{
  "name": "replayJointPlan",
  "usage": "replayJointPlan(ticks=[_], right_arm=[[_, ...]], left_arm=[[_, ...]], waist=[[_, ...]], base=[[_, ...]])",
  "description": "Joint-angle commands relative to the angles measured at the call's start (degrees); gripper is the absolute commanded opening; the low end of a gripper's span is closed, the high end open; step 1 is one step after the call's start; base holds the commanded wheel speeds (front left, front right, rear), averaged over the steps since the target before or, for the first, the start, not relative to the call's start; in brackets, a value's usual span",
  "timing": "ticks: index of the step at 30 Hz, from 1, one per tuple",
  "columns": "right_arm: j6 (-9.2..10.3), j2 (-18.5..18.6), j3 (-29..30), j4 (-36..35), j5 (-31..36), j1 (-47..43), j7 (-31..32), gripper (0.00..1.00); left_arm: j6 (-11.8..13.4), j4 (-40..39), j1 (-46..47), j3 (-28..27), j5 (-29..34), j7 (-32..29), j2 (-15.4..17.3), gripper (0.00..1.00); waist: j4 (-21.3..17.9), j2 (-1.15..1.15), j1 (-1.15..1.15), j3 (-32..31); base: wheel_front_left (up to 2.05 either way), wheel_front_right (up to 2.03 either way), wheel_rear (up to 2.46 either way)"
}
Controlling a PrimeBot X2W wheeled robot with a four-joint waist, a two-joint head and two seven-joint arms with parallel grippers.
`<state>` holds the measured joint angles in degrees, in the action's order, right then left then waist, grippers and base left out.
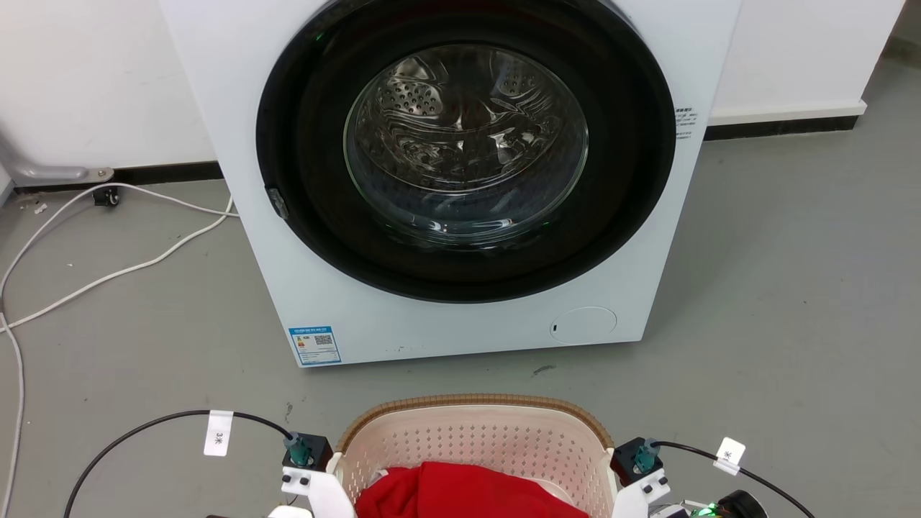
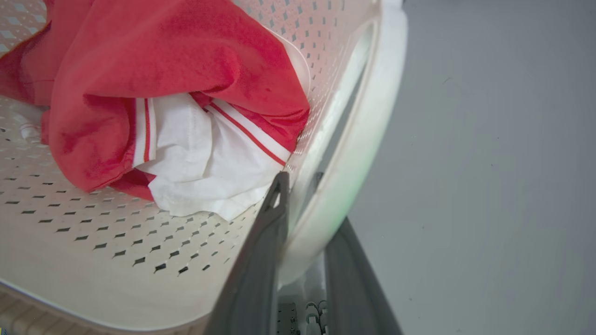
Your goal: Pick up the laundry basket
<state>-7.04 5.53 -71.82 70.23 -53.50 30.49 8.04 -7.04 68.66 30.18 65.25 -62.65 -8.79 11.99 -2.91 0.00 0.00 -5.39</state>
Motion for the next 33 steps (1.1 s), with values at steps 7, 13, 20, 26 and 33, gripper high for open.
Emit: replayJointPlan(ticks=[7, 13, 20, 26, 33], right_arm=[[-0.83, -1.43, -0.95, -0.45, -0.31, -0.72, -0.26, 0.00], [-0.83, -1.43, -1.21, -0.44, -0.57, -0.79, -0.24, 0.00], [-0.83, -1.31, -1.41, -0.31, -0.75, -0.82, -0.31, 0.00], [-0.83, -1.23, -1.56, -0.29, -1.00, -0.67, -0.32, 0.00], [-0.83, -1.10, -1.65, -0.33, -1.13, -0.68, -0.15, 0.00]], left_arm=[[-0.75, -0.50, 0.72, 0.94, -0.85, 1.37, -1.09, 0.00], [-0.75, -0.44, 0.66, 1.64, -1.55, 1.69, -0.82, 0.00], [-0.75, -0.38, 0.74, 2.45, -2.45, 1.90, -0.77, 0.00], [-0.75, -0.36, 1.31, 3.17, -3.02, 2.09, -0.77, 0.00], [-0.75, -0.21, 1.53, 3.84, -3.70, 2.17, -0.74, 0.00]], waist=[[0.04, 0.00, 0.00, 0.05], [-0.06, 0.00, 0.00, 0.08], [-0.09, 0.00, 0.00, 0.06], [-0.06, 0.00, 0.00, 0.11], [-0.04, 0.00, 0.00, 0.14]], base=[[0.00, 0.00, 0.00], [0.00, 0.00, 0.00], [0.00, 0.00, 0.00], [0.00, 0.00, 0.00], [0.00, 0.00, 0.00]])
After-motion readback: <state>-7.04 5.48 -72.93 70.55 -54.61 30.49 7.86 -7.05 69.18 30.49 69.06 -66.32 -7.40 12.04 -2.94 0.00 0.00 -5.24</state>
